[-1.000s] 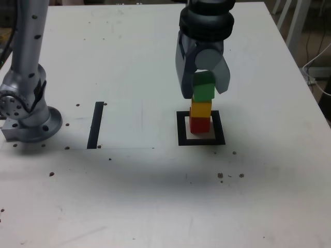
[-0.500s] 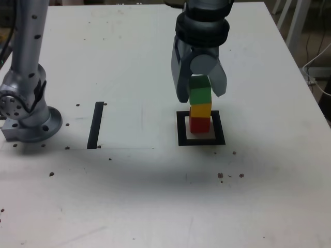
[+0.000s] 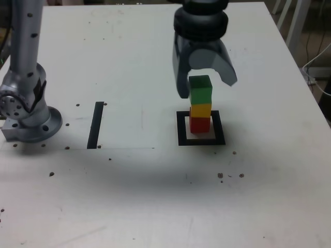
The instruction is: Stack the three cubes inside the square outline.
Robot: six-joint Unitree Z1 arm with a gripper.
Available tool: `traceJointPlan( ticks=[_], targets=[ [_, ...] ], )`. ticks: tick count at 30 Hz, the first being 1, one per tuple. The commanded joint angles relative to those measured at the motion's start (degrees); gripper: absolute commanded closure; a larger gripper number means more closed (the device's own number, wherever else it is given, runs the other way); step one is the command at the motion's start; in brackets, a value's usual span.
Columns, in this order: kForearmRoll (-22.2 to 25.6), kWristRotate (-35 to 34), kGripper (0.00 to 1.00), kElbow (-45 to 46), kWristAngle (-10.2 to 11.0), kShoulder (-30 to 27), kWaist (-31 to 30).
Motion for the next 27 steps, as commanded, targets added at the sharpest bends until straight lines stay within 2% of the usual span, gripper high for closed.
traceJointPlan(
  ticks=[1,10,15,18,22,27],
  targets=[
    [0.29,0.32,0.01,0.41,-0.18,-1.67,-0.33],
    [-2.88,3.94,0.01,3.73,-3.09,-5.15,-1.02],
    [-2.82,5.44,0.01,4.6,-3.62,-6.02,-1.02],
    [-2.78,5.47,0.01,5.1,-2.99,-6.62,-1.02],
    [-2.2,4.89,0.01,6.34,-0.93,-8.37,-1.02],
    [-1.55,4.35,0.01,10.61,1.55,-13.11,-1.02]
  ],
)
